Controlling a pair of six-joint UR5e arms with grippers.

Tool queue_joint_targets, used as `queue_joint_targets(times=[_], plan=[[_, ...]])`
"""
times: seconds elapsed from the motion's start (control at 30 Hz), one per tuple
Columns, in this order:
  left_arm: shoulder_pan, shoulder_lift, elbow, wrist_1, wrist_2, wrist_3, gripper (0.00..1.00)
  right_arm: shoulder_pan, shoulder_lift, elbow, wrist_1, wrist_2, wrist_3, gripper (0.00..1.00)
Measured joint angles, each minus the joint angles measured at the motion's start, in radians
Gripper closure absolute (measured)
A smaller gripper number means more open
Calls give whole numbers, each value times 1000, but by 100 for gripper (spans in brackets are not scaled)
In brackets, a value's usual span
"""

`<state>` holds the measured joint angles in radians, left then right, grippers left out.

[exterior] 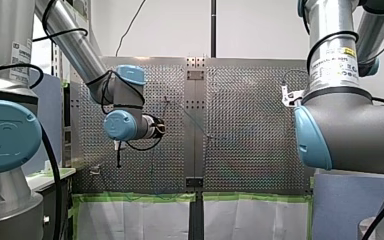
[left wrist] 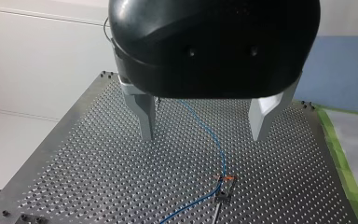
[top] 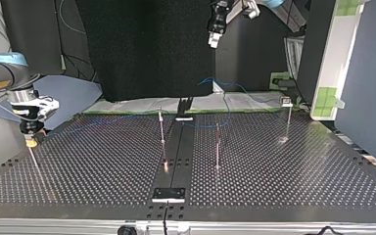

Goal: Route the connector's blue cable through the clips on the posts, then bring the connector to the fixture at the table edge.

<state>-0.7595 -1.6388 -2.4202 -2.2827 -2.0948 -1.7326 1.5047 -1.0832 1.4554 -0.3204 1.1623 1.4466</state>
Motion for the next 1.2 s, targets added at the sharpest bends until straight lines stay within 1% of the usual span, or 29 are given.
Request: queue_joint_targets(times=[0.6,0.83,1.2], plan=[[5,0,0,1,-1,1,0,0,0,0,0,0,0,0],[8,0,0,4,-1,10,0,0,0,0,0,0,0,0],[10,0,6,36,3,13,0,0,0,0,0,0,0,0]])
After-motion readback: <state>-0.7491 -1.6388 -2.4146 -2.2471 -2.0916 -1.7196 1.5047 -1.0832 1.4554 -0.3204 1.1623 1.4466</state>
